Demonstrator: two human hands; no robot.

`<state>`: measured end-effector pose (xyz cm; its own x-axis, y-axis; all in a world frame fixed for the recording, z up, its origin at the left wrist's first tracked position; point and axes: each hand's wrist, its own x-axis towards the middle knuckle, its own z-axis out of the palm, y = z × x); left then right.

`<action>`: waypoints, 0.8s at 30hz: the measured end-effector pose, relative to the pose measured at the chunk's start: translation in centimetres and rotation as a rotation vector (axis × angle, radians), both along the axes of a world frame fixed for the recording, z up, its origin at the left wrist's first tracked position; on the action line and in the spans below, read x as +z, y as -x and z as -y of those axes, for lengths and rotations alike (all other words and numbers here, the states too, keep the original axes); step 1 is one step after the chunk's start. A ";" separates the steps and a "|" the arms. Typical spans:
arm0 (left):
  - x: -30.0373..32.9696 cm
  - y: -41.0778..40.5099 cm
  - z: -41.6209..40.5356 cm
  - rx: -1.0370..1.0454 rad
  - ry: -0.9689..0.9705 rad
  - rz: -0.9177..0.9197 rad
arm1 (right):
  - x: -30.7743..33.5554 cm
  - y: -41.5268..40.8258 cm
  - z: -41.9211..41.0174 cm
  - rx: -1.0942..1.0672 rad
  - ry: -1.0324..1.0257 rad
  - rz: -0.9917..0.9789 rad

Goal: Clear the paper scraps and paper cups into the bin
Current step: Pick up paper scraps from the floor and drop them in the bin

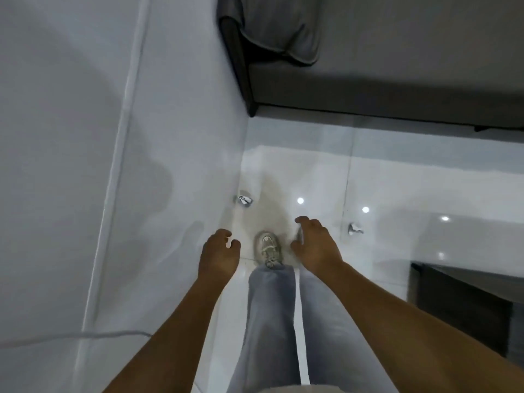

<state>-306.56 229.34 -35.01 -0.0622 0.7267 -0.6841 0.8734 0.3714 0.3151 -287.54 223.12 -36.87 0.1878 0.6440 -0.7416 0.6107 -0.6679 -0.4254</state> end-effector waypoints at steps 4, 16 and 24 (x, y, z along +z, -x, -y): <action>-10.5 -1.8 -2.5 0.106 0.016 0.011 | -9.7 0.7 -3.3 0.035 -0.082 -0.014; -41.9 1.3 -4.0 0.136 0.000 -0.054 | -42.3 6.1 -6.8 0.013 -0.169 -0.183; -50.9 4.3 -2.7 0.069 0.075 -0.068 | -54.5 10.8 -10.9 0.085 -0.270 -0.187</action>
